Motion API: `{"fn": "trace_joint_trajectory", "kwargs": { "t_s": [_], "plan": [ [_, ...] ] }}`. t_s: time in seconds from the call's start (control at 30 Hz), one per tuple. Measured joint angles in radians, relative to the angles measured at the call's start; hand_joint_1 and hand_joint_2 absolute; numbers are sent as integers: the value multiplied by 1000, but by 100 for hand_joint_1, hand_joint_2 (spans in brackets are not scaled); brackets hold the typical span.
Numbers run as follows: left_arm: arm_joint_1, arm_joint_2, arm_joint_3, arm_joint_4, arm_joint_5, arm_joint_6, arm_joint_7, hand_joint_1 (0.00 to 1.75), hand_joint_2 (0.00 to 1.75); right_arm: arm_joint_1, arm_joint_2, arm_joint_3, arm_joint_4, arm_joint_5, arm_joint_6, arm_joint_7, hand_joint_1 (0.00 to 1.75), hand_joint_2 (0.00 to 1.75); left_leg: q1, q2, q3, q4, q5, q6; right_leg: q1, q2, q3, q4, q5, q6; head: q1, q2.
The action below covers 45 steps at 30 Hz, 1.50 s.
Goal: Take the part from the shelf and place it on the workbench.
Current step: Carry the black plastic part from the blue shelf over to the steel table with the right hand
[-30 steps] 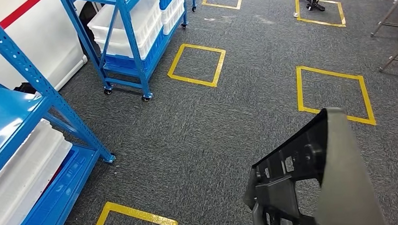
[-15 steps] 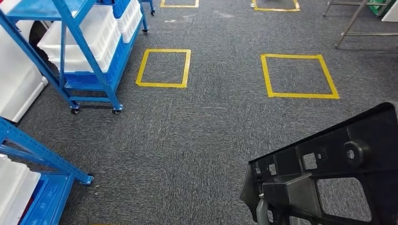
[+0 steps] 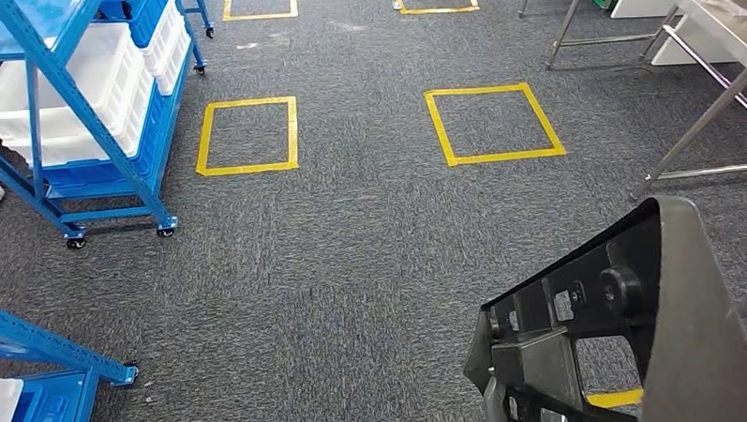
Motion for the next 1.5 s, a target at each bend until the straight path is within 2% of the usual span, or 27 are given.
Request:
{"fn": "trace_joint_trajectory", "kwargs": {
  "t_s": [0.07,0.13,0.23,0.3,0.37,0.43,0.47,0.5,0.53,0.6,0.67,0.7,0.77,0.87,0.93,0.97,1.03,1.07,1.13,1.17,1.23,1.27,1.33,1.37,1.43,1.47,1.5],
  "plan": [
    [-3,0,0,0,-3,0,-1,0,0,-1,0,-2,-1,0,-3,0,175,175,-3,21,5,0,-4,-3,11,-40,83,-147,52,-16,0,0],
    [-5,0,0,0,-7,0,-2,0,0,-3,2,-4,-4,0,-6,0,175,175,-5,38,10,-3,-7,-10,24,-68,121,-221,65,-29,0,0],
    [-10,2,-1,0,-13,0,-6,0,0,-5,3,-13,-6,1,-6,0,175,175,-5,53,21,-7,-12,-23,24,-39,126,-240,74,-42,1,0],
    [-13,6,-1,0,-16,-1,-10,0,0,-10,4,-19,-5,4,-6,0,175,175,-4,10,8,39,-45,-31,14,-17,137,-258,85,-50,-1,0],
    [-12,11,-1,0,-20,-1,-13,0,0,-20,5,-24,-4,8,-7,0,175,175,-1,-40,-48,161,-110,-35,9,6,139,-263,89,-54,-2,0],
    [-11,16,-1,0,-26,-2,-16,0,0,-27,5,-30,-2,11,-10,0,175,175,0,-52,-102,263,-141,-39,8,34,138,-258,87,-55,-2,0],
    [-11,18,-1,0,-29,-1,-16,0,0,-28,5,-33,-1,10,-13,0,175,175,1,-53,-108,266,-126,-40,8,49,137,-255,86,-54,-2,0],
    [-11,21,-1,0,-31,0,-16,0,0,-30,5,-36,-1,8,-16,0,175,175,2,-58,-94,226,-91,-40,7,64,137,-250,84,-51,-2,0],
    [-12,25,-1,0,-34,1,-16,0,0,-32,5,-39,0,5,-18,0,175,175,5,-72,-67,159,-49,-41,5,79,137,-243,81,-47,-3,0],
    [-13,31,-1,0,-38,2,-16,0,0,-38,5,-47,0,-1,-22,0,175,175,10,-120,-21,43,-1,-40,4,105,129,-227,74,-36,-3,0],
    [-15,35,-1,0,-39,3,-17,0,0,-42,4,-56,0,-3,-22,0,175,175,8,-142,-9,11,-1,-32,2,127,117,-218,72,-24,-2,0],
    [-16,37,-2,0,-40,3,-17,0,0,-42,4,-61,0,-4,-22,0,175,175,8,-131,-9,10,1,-25,0,138,113,-218,75,-18,-2,0],
    [-18,39,-2,0,-40,3,-18,0,0,-42,3,-71,0,-4,-22,0,175,175,8,-106,-5,2,8,-11,0,110,104,-206,67,-8,1,0],
    [-16,44,-2,0,-39,4,-19,0,0,-47,1,-80,0,-5,-22,0,175,175,5,-65,-4,-7,12,2,0,22,35,-71,-8,4,10,0],
    [-14,47,-2,0,-39,6,-19,0,0,-47,0,-85,0,-5,-24,0,175,175,3,-35,-3,-7,9,4,-4,11,-21,34,-42,9,10,0],
    [-14,47,-2,0,-39,8,-19,0,0,-46,0,-88,0,-5,-25,0,175,175,2,-21,-2,-7,7,4,-5,9,-28,43,-33,9,10,0],
    [-15,48,-2,0,-40,11,-19,0,0,-45,-1,-91,0,-5,-29,0,175,175,1,4,5,-8,1,1,-3,-5,16,-45,28,2,10,0],
    [-15,48,-2,0,-41,12,-19,0,0,-46,-1,-92,0,-5,-32,0,175,175,0,15,10,-8,-2,-1,2,-31,53,-115,56,-6,10,0],
    [-17,49,-2,0,-46,12,-22,0,0,-48,-3,-93,-3,-5,-41,0,175,175,-2,34,19,-9,-9,-9,17,-74,101,-210,82,-22,10,0],
    [-17,49,-2,0,-48,12,-24,0,0,-49,-4,-94,-6,-5,-46,0,175,175,-3,45,22,-10,-12,-13,24,-82,107,-225,81,-28,10,0],
    [-20,51,-2,0,-49,11,-28,0,0,-49,-7,-95,-11,-5,-55,0,175,175,-5,65,31,-16,-17,-23,24,-56,108,-233,83,-37,11,0],
    [-21,54,-2,0,-49,11,-32,0,0,-48,-9,-95,-14,-5,-58,0,175,175,-4,60,35,-12,-24,-28,20,-44,112,-241,86,-40,10,0],
    [-24,59,-1,0,-49,10,-39,0,0,-50,-10,-95,-20,-4,-63,0,175,175,-2,11,13,51,-65,-36,11,-20,123,-255,93,-48,9,0],
    [-25,62,-1,0,-49,9,-41,0,0,-51,-11,-95,-21,-4,-65,0,175,175,0,-21,-17,115,-97,-38,9,-9,125,-257,94,-50,9,0],
    [-21,66,0,0,-49,7,-42,0,0,-54,-13,-92,-23,-2,-73,0,175,175,3,-49,-85,242,-142,-43,8,20,126,-254,92,-54,8,0],
    [-18,69,0,0,-49,6,-42,0,0,-54,-14,-91,-23,1,-77,0,175,175,4,-52,-104,267,-138,-45,8,35,127,-252,91,-54,8,0],
    [-17,72,1,0,-50,6,-42,0,0,-53,-15,-90,-24,6,-83,0,175,175,5,-54,-104,251,-112,-46,7,52,128,-249,89,-53,8,0]
  ]
}}
